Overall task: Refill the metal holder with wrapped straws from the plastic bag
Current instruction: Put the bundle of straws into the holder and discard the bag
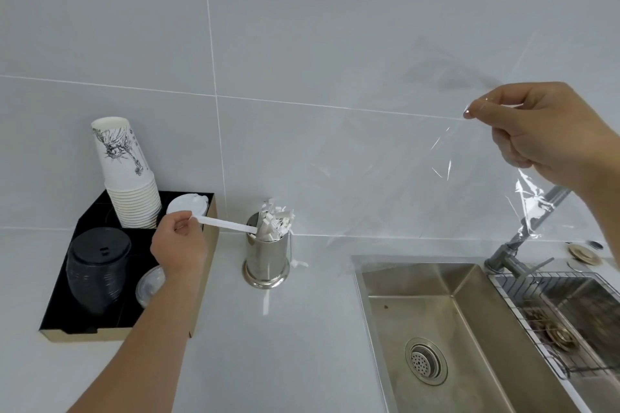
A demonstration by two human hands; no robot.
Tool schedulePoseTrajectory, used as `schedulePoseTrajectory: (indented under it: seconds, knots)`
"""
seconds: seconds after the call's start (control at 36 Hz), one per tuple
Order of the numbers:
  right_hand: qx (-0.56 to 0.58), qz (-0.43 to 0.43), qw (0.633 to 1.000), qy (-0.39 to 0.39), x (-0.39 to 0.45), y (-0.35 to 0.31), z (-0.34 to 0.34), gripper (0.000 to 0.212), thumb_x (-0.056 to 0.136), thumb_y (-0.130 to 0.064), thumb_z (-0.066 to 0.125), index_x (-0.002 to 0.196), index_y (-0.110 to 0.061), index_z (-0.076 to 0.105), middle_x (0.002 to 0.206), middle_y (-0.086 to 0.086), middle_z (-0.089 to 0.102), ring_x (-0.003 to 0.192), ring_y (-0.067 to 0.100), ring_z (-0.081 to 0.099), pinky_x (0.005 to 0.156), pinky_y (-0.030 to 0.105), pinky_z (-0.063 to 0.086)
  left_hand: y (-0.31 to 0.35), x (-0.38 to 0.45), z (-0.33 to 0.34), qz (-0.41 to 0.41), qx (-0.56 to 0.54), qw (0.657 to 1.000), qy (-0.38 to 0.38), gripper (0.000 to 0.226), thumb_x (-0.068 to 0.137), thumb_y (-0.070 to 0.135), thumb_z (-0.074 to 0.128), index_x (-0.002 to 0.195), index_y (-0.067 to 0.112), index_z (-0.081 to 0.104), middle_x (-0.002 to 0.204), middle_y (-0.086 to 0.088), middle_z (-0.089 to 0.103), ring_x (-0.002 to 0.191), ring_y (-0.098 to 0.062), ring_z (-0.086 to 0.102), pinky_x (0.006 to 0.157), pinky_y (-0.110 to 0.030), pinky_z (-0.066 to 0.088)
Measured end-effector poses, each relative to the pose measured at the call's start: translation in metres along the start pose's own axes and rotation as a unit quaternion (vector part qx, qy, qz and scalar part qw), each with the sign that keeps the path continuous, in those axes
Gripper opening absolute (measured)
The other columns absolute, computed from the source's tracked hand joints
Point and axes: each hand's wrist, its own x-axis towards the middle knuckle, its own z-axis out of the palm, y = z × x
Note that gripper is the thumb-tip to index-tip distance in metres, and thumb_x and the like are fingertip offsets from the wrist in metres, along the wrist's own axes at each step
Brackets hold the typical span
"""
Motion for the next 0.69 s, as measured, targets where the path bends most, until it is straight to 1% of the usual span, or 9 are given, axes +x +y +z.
schedulePoseTrajectory:
  seconds: [0.06, 0.17, 0.28, 0.42, 0.47, 0.53, 0.58, 0.67, 0.69]
  knots:
    - [0.001, 0.002, 1.000, -0.001, -0.001, 0.003, 0.000, 0.017, 0.090, -0.020, 0.065, 0.077, -0.013, 0.070, 0.036, -0.005, 0.039, 0.030, 0.013, 0.025, 0.036, 0.014, 0.022, 0.004, -0.005, 0.004, 0.021, 0.015, 0.999, -0.019, 0.013, 0.086, 0.008, 0.060, 0.095, 0.012, 0.069, 0.088, 0.004, 0.065, 0.076, -0.010, 0.057, 0.074, -0.019, 0.041]
    - [0.007, 0.011, 1.000, -0.001, -0.003, 0.008, 0.001, 0.019, 0.091, -0.020, 0.065, 0.074, -0.015, 0.070, 0.035, -0.004, 0.037, 0.030, 0.013, 0.024, 0.036, 0.014, 0.022, 0.007, -0.013, 0.013, 0.059, 0.051, 0.994, -0.073, 0.012, 0.086, 0.005, 0.061, 0.094, 0.010, 0.069, 0.084, 0.004, 0.064, 0.075, -0.013, 0.060, 0.077, -0.025, 0.043]
    - [0.010, 0.019, 1.000, -0.006, -0.007, 0.012, 0.006, 0.020, 0.091, -0.020, 0.066, 0.072, -0.016, 0.070, 0.036, -0.003, 0.039, 0.030, 0.013, 0.024, 0.035, 0.015, 0.022, 0.001, -0.021, 0.020, 0.062, 0.075, 0.987, -0.131, 0.012, 0.084, 0.005, 0.063, 0.091, 0.012, 0.070, 0.081, 0.002, 0.067, 0.075, -0.011, 0.060, 0.077, -0.022, 0.042]
    - [0.014, 0.024, 1.000, -0.011, -0.009, 0.016, 0.010, 0.020, 0.091, -0.020, 0.066, 0.072, -0.015, 0.071, 0.038, 0.001, 0.038, 0.031, 0.014, 0.024, 0.035, 0.016, 0.022, -0.005, -0.027, 0.024, 0.029, 0.089, 0.980, -0.178, 0.017, 0.082, 0.008, 0.066, 0.097, 0.015, 0.069, 0.089, 0.003, 0.068, 0.079, -0.012, 0.062, 0.077, -0.023, 0.041]
    - [0.015, 0.023, 0.999, -0.017, -0.011, 0.017, 0.012, 0.021, 0.091, -0.020, 0.066, 0.071, -0.015, 0.072, 0.046, 0.011, 0.040, 0.034, 0.016, 0.024, 0.036, 0.018, 0.022, -0.008, -0.032, 0.022, 0.014, 0.096, 0.977, -0.190, 0.025, 0.081, 0.009, 0.066, 0.105, 0.017, 0.067, 0.094, 0.007, 0.066, 0.077, -0.005, 0.059, 0.078, -0.024, 0.041]
    - [0.017, 0.024, 0.999, -0.019, -0.012, 0.017, 0.014, 0.021, 0.090, -0.021, 0.067, 0.071, -0.012, 0.071, 0.058, 0.017, 0.043, 0.038, 0.017, 0.025, 0.036, 0.019, 0.023, -0.014, -0.038, 0.018, -0.011, 0.092, 0.975, -0.201, 0.034, 0.080, 0.010, 0.067, 0.112, 0.020, 0.064, 0.099, 0.007, 0.066, 0.082, -0.008, 0.060, 0.082, -0.029, 0.046]
    - [0.020, 0.027, 0.999, -0.026, -0.013, 0.018, 0.017, 0.021, 0.090, -0.022, 0.068, 0.071, -0.013, 0.072, 0.054, 0.014, 0.044, 0.038, 0.018, 0.025, 0.036, 0.019, 0.023, -0.021, -0.046, 0.014, -0.066, 0.068, 0.975, -0.202, 0.042, 0.079, 0.012, 0.068, 0.118, 0.022, 0.060, 0.104, 0.005, 0.065, 0.089, -0.015, 0.062, 0.083, -0.035, 0.051]
    - [0.023, 0.033, 0.999, -0.032, -0.014, 0.020, 0.019, 0.020, 0.090, -0.023, 0.067, 0.075, -0.009, 0.071, 0.041, 0.002, 0.039, 0.036, 0.016, 0.024, 0.037, 0.019, 0.022, -0.033, -0.066, 0.010, -0.112, 0.055, 0.973, -0.195, 0.045, 0.079, 0.018, 0.072, 0.121, 0.019, 0.055, 0.106, 0.003, 0.064, 0.082, -0.013, 0.062, 0.070, -0.031, 0.050]
    - [0.024, 0.033, 0.999, -0.034, -0.014, 0.021, 0.020, 0.020, 0.090, -0.023, 0.067, 0.076, -0.008, 0.070, 0.040, 0.001, 0.038, 0.035, 0.016, 0.024, 0.037, 0.019, 0.022, -0.036, -0.074, 0.009, -0.126, 0.052, 0.971, -0.198, 0.045, 0.079, 0.020, 0.072, 0.121, 0.018, 0.054, 0.106, 0.001, 0.065, 0.083, -0.016, 0.064, 0.071, -0.034, 0.052]
